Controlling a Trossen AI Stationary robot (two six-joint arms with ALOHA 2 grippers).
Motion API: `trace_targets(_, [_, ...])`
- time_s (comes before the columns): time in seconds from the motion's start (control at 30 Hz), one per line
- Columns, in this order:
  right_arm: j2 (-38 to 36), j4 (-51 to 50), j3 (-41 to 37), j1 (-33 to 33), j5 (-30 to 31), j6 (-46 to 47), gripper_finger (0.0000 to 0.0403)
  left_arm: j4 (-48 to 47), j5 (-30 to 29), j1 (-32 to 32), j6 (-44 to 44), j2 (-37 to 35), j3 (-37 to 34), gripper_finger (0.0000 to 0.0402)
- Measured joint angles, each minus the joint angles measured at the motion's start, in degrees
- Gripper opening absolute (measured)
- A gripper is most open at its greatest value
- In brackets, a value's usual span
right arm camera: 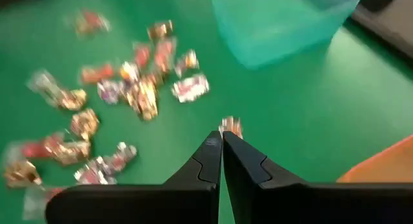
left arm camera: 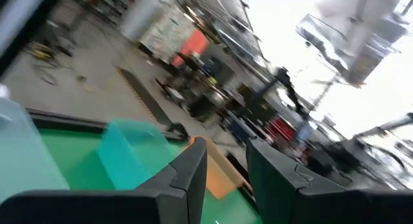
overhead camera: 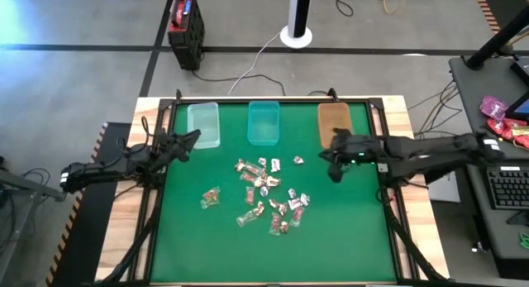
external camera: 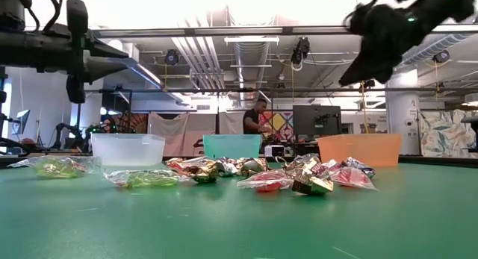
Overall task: Sort candy by brand, put in halloween buckets
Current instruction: Put the silver wrap candy into the blue bin
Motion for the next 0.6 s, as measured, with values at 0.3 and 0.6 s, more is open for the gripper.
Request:
trace_targets(0.3, [17.2, -14.2, 15.1, 0.0, -0.3, 8.5, 0.0036, 3.3, 12.8, 0.0, -0.9, 1.4, 0.0, 0.0094])
trace_targets(0.6, [34.0, -16.4, 22.6, 0.0, -0.8, 13.4, 0.0132, 24.2, 25.0, -2.2, 11.2, 10.8, -0.1, 0.0094])
